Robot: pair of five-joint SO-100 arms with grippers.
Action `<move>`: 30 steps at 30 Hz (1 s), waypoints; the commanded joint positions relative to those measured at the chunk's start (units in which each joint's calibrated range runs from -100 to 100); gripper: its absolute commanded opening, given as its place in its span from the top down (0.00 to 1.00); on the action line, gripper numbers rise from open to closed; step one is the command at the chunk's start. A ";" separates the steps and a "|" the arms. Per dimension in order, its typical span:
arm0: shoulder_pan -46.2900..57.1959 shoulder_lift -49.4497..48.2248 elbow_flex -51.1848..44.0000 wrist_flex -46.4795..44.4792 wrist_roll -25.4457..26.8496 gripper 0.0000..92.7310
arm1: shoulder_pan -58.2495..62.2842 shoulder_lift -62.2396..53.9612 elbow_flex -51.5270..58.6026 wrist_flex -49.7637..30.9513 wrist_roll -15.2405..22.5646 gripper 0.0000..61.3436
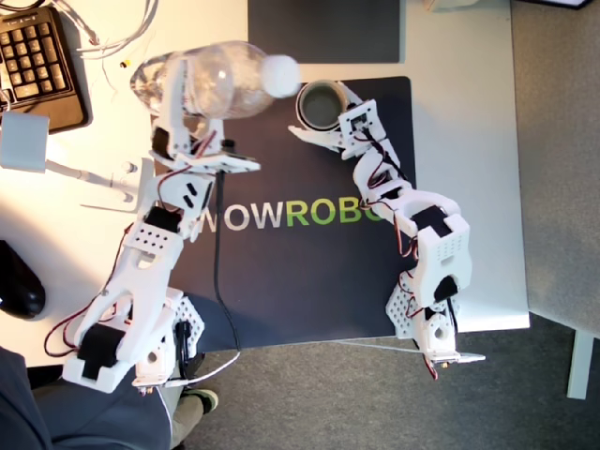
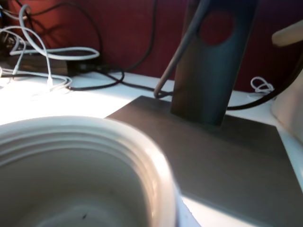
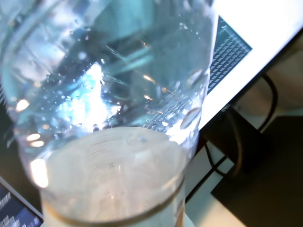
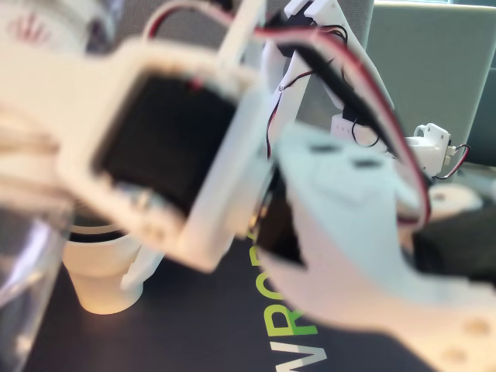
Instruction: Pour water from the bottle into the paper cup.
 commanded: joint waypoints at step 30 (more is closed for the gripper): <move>2.70 -7.34 -44.93 71.91 -33.11 1.00 | 0.73 -38.84 49.20 -16.67 3.03 1.00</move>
